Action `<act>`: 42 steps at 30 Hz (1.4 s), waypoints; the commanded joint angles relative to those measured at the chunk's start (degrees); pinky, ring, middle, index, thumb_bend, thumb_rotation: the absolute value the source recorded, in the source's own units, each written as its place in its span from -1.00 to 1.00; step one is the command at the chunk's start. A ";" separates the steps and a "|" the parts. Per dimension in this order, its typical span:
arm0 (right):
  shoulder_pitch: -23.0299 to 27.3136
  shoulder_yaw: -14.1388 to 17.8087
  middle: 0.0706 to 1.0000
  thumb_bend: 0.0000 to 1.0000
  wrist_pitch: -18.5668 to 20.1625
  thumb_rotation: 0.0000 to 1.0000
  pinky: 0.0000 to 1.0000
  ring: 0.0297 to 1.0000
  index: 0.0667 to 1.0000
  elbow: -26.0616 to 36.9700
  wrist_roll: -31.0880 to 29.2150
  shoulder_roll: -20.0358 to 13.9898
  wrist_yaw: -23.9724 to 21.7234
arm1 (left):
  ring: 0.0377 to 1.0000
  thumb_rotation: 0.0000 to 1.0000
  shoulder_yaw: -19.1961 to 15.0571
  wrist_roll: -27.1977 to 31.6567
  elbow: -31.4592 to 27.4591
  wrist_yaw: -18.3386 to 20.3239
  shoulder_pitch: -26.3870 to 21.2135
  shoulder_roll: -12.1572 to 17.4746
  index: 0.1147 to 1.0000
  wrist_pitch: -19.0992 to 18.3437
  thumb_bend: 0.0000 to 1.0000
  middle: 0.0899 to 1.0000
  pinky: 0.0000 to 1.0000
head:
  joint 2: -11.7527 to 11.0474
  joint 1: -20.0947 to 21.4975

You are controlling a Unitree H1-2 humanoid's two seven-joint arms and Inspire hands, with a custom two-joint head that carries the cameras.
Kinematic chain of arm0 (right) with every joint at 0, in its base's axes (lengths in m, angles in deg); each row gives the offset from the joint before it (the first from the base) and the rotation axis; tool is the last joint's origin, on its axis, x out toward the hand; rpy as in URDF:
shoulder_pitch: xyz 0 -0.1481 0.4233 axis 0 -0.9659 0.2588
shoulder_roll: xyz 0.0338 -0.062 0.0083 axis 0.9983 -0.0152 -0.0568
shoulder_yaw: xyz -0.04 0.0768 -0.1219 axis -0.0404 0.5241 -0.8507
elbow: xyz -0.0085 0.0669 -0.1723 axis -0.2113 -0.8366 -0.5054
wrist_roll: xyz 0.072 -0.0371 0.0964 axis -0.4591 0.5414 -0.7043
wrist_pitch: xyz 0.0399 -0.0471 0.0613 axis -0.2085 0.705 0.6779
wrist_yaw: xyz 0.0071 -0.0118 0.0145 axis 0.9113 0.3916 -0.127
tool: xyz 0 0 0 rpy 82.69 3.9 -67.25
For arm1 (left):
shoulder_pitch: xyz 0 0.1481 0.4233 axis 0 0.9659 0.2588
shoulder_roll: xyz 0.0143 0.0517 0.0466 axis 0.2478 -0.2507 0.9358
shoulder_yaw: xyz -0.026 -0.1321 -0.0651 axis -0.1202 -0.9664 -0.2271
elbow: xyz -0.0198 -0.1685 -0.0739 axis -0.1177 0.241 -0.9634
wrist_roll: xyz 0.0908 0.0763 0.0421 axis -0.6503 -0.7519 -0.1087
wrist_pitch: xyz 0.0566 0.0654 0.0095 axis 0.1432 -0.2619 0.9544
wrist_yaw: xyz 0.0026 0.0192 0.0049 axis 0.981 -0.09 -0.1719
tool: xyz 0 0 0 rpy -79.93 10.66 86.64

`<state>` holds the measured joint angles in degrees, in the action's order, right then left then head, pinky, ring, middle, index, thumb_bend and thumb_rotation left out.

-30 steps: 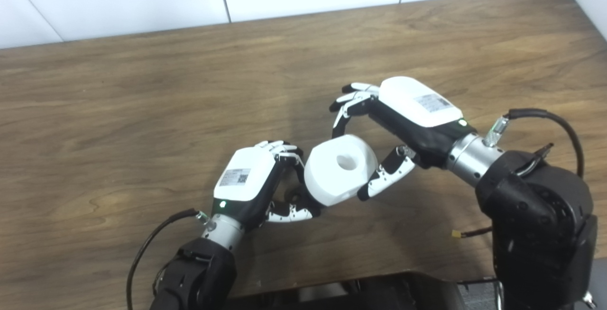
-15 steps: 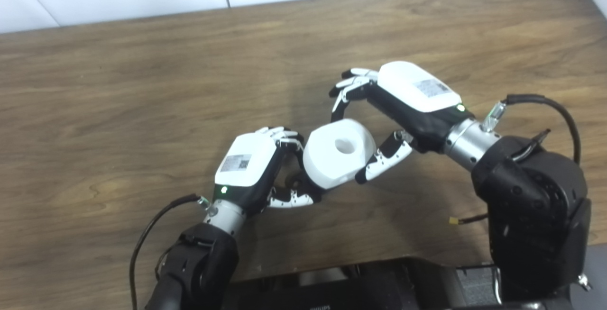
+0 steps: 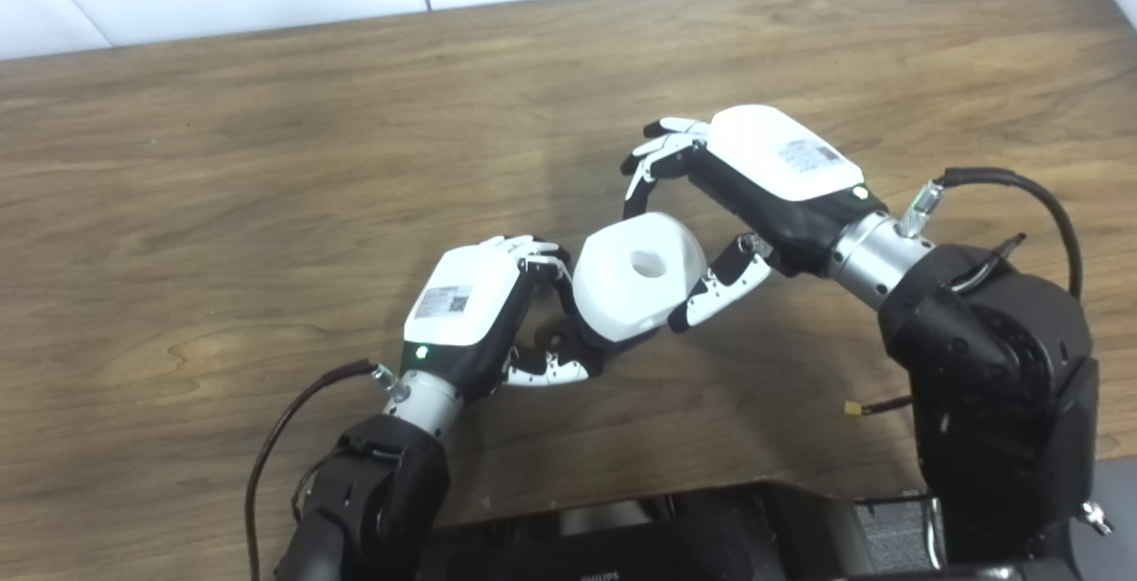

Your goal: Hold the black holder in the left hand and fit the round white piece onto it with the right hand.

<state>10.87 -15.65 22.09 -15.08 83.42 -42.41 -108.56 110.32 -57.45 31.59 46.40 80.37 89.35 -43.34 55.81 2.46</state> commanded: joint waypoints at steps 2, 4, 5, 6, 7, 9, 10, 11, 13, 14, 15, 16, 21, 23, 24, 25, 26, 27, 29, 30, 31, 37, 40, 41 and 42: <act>0.75 -0.11 0.56 0.04 -1.11 -0.70 0.58 0.82 -0.11 0.77 -0.09 -0.10 2.13 | 0.69 -0.90 0.94 -0.02 0.45 2.69 0.32 -0.18 -0.16 -0.37 0.04 0.55 0.75 | 0.06 0.01; 0.68 -0.28 0.57 0.04 -1.02 -0.70 0.59 0.82 -0.11 0.83 0.04 0.19 1.96 | 0.69 -0.90 0.99 -0.25 0.36 2.95 0.28 -0.22 -0.16 -0.58 0.04 0.56 0.75 | 0.13 -0.02; 0.68 -0.39 0.57 0.04 -1.00 -0.70 0.59 0.82 -0.11 0.85 0.10 0.29 1.89 | 0.69 -0.90 1.02 -0.34 0.35 3.01 0.23 -0.23 -0.16 -0.64 0.04 0.56 0.75 | 0.19 0.03; 0.69 -0.52 0.57 0.04 -1.03 -0.70 0.60 0.82 -0.11 0.85 0.15 0.37 1.88 | 0.69 -0.90 1.00 -0.20 0.46 2.72 0.23 -0.22 -0.16 -0.50 0.04 0.56 0.75 | 0.19 0.03; 0.71 -0.68 0.57 0.04 -1.10 -0.70 0.60 0.82 -0.11 0.83 0.21 0.42 1.89 | 0.68 -0.90 0.98 -0.09 0.51 2.55 0.25 -0.25 -0.16 -0.47 0.04 0.55 0.74 | 0.18 0.07; 0.78 -0.97 0.56 0.04 -1.17 -0.70 0.60 0.82 -0.11 0.83 0.39 0.50 1.80 | 0.68 -0.90 0.96 -0.04 0.56 2.42 0.25 -0.30 -0.16 -0.49 0.04 0.55 0.74 | 0.18 0.05; 0.84 -1.13 0.56 0.04 -1.17 -0.70 0.60 0.82 -0.11 0.87 0.49 0.54 1.66 | 0.68 -0.90 0.97 -0.14 0.59 2.46 0.21 -0.32 -0.16 -0.54 0.04 0.55 0.74 | 0.21 0.09; 0.88 -1.24 0.56 0.04 -1.15 -0.70 0.60 0.82 -0.11 0.90 0.55 0.56 1.56 | 0.68 -0.90 0.99 -0.20 0.61 2.47 0.17 -0.34 -0.16 -0.55 0.04 0.55 0.74 | 0.21 0.09; 0.93 -1.40 0.56 0.04 -0.98 -0.70 0.60 0.82 -0.11 1.06 0.62 0.58 1.22 | 0.68 -0.90 1.00 -0.28 0.77 2.34 0.09 -0.39 -0.16 -0.53 0.04 0.55 0.74 | 0.26 0.12; 0.92 -1.50 0.56 0.04 -0.95 -0.70 0.60 0.82 -0.11 1.16 0.62 0.58 1.08 | 0.68 -0.90 1.00 -0.38 0.76 2.41 0.07 -0.42 -0.16 -0.61 0.04 0.54 0.74 | 0.26 0.12; 0.88 -1.63 0.56 0.04 -0.97 -0.70 0.60 0.82 -0.11 1.29 0.59 0.57 0.98 | 0.68 -0.90 1.00 -0.41 0.77 2.42 0.06 -0.46 -0.16 -0.66 0.04 0.55 0.74 | 0.26 0.13; 0.82 -1.79 0.56 0.04 -1.09 -0.70 0.60 0.82 -0.11 1.40 0.54 0.53 0.96 | 0.68 -0.90 0.99 -0.42 0.76 2.49 0.04 -0.48 -0.16 -0.73 0.04 0.55 0.74 | 0.26 0.13; 0.75 -2.59 0.56 0.04 -1.19 -0.70 0.58 0.82 -0.11 1.86 0.50 0.57 0.61 | 0.69 -0.90 1.05 -0.67 0.46 2.87 0.02 -0.63 -0.16 -0.97 0.04 0.55 0.75 | 0.37 0.09; 0.76 -2.74 0.57 0.04 -0.98 -0.70 0.58 0.83 -0.11 1.99 0.67 0.72 0.43 | 0.69 -0.90 1.09 -0.72 0.38 2.97 -0.02 -0.70 -0.16 -0.95 0.04 0.55 0.74 | 0.47 0.04; 0.72 -2.78 0.57 0.04 -0.94 -0.70 0.58 0.83 -0.11 2.04 0.80 0.82 0.43 | 0.68 -0.90 1.10 -0.73 0.34 3.02 -0.02 -0.77 -0.16 -0.98 0.04 0.55 0.74 | 0.49 -0.05; 0.69 -2.85 0.57 0.04 -0.97 -0.70 0.58 0.83 -0.11 2.00 0.90 0.94 0.52 | 0.69 -0.90 1.08 -0.66 0.33 2.94 0.00 -0.80 -0.16 -0.93 0.04 0.55 0.74 | 0.49 -0.05; 0.64 -2.88 0.57 0.04 -1.05 -0.70 0.58 0.83 -0.11 1.92 0.94 1.01 0.70 | 0.68 -0.90 1.09 -0.64 0.36 2.85 0.00 -0.83 -0.16 -0.87 0.04 0.55 0.74 | 0.49 -0.06; 0.60 -2.93 0.57 0.04 -1.16 -0.70 0.58 0.82 -0.11 1.86 1.02 1.04 0.82 | 0.68 -0.90 1.09 -0.64 0.36 2.84 -0.01 -0.88 -0.16 -0.88 0.04 0.55 0.74 | 0.49 -0.08; 0.51 -3.04 0.57 0.04 -1.41 -0.70 0.58 0.82 -0.11 1.79 1.31 1.13 0.98 | 0.68 -0.90 1.11 -0.82 0.34 3.06 -0.05 -1.00 -0.16 -1.09 0.04 0.55 0.74 | 0.48 -0.09; 0.41 -3.14 0.57 0.04 -1.61 -0.70 0.58 0.82 -0.11 1.71 1.40 1.15 1.15 | 0.68 -0.90 1.14 -0.91 0.33 3.16 -0.08 -1.04 -0.16 -1.15 0.04 0.55 0.74 | 0.44 -0.14; 0.26 -3.33 0.56 0.04 -1.96 -0.70 0.58 0.81 -0.11 1.53 1.49 1.15 1.44 | 0.69 -0.90 1.15 -0.96 0.32 3.23 -0.10 -1.08 -0.16 -1.21 0.04 0.55 0.75 | 0.44 -0.14; -0.27 -4.25 0.57 0.04 -2.49 -0.70 0.58 0.82 -0.11 0.85 2.05 1.55 1.94 | 0.68 -0.90 1.18 -0.73 0.41 2.85 -0.11 -1.13 -0.16 -0.81 0.04 0.55 0.73 | 0.53 -0.01; -0.43 -4.44 0.57 0.04 -2.57 -0.70 0.58 0.82 -0.11 0.78 2.19 1.75 2.16 | 0.67 -0.90 1.18 -0.59 0.40 2.42 -0.03 -1.13 -0.16 -0.49 0.04 0.54 0.72 | 0.55 0.07; -0.54 -4.49 0.57 0.04 -2.67 -0.70 0.58 0.82 -0.11 0.77 2.27 1.85 2.39 | 0.67 -0.90 1.18 -0.65 0.30 2.62 -0.04 -1.17 -0.16 -0.59 0.04 0.53 0.72 | 0.58 0.12; -0.61 -4.58 0.56 0.04 -2.79 -0.70 0.57 0.82 -0.11 0.75 2.42 1.94 2.53 | 0.67 -0.90 1.21 -0.84 0.17 2.98 -0.10 -1.21 -0.16 -0.78 0.04 0.54 0.72 | 0.59 0.15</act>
<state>9.64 -20.07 20.91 -15.11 85.81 -41.08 -108.22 110.71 -58.74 31.60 46.71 80.07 88.39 -43.85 56.34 2.55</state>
